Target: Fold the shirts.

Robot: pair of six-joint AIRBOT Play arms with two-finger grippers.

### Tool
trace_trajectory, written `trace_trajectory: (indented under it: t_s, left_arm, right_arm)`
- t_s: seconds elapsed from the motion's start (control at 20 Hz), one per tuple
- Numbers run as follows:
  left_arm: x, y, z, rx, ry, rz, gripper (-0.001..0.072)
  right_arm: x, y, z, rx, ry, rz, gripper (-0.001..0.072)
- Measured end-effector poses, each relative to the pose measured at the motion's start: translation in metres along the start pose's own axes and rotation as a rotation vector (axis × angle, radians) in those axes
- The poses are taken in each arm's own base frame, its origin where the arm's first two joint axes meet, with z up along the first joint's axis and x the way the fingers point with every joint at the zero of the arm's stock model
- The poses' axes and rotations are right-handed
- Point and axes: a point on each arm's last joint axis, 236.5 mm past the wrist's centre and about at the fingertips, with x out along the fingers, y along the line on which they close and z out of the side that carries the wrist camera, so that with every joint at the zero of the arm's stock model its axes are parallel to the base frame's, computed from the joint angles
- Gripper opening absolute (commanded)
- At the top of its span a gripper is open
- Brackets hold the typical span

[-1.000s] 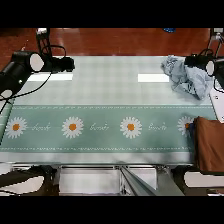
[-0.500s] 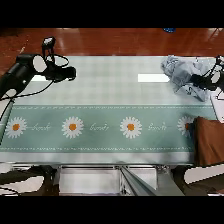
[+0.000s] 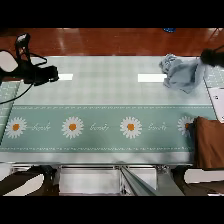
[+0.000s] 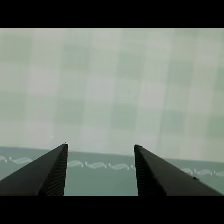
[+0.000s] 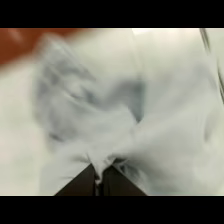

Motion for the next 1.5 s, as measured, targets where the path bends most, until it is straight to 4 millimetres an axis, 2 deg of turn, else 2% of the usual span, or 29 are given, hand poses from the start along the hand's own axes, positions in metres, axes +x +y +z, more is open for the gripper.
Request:
trace_trajectory:
  t_s: [0.1,0.2,0.35,0.45,0.55,0.7,0.8,0.95,1.1,1.15,1.3,1.4,1.5]
  left_arm:
    - [-0.002,0.003,-0.034,-0.011,0.052,-0.01,0.0508]
    - [0.001,0.0,-0.074,-0.028,0.106,-0.038,0.0508]
    - [0.001,-0.01,-0.112,-0.05,0.128,-0.094,0.0508]
    - [-0.003,-0.015,-0.12,-0.057,0.112,-0.123,0.0508]
    - [-0.009,-0.02,-0.121,-0.06,0.085,-0.146,0.0508]
    - [-0.015,-0.025,-0.121,-0.066,0.059,-0.171,0.0508]
    - [-0.017,-0.027,-0.12,-0.071,0.049,-0.183,0.0508]
    - [-0.018,-0.029,-0.115,-0.07,0.023,-0.193,0.0508]
    - [-0.019,-0.03,-0.106,-0.072,-0.019,-0.201,0.0508]
    - [-0.02,-0.031,-0.102,-0.074,-0.032,-0.205,0.0508]
    - [-0.021,-0.032,-0.093,-0.078,-0.074,-0.212,0.0508]
    - [-0.021,-0.033,-0.088,-0.079,-0.093,-0.214,0.0508]
    - [-0.021,-0.033,-0.086,-0.08,-0.101,-0.215,0.0508]
  right_arm:
    - [-0.053,0.042,0.05,-0.067,-0.137,0.07,0.0022]
    - [-0.114,0.085,0.092,-0.137,-0.283,0.13,0.0022]
    - [-0.202,0.14,0.13,-0.229,-0.463,0.202,0.0022]
    - [-0.252,0.171,0.143,-0.277,-0.557,0.245,0.0022]
    - [-0.292,0.2,0.146,-0.318,-0.625,0.295,0.0022]
    - [-0.331,0.236,0.14,-0.368,-0.676,0.365,0.0022]
    - [-0.342,0.258,0.126,-0.406,-0.659,0.416,0.0023]
    - [-0.33,0.293,0.081,-0.505,-0.522,0.505,0.0022]
    - [-0.291,0.328,0.011,-0.585,-0.295,0.612,0.0022]
    - [-0.275,0.344,-0.02,-0.596,-0.207,0.668,0.0023]
    - [-0.222,0.385,-0.133,-0.616,0.084,0.803,0.0023]
    - [-0.189,0.402,-0.204,-0.596,0.223,0.838,0.0023]
    - [-0.162,0.413,-0.261,-0.548,0.326,0.847,0.0045]
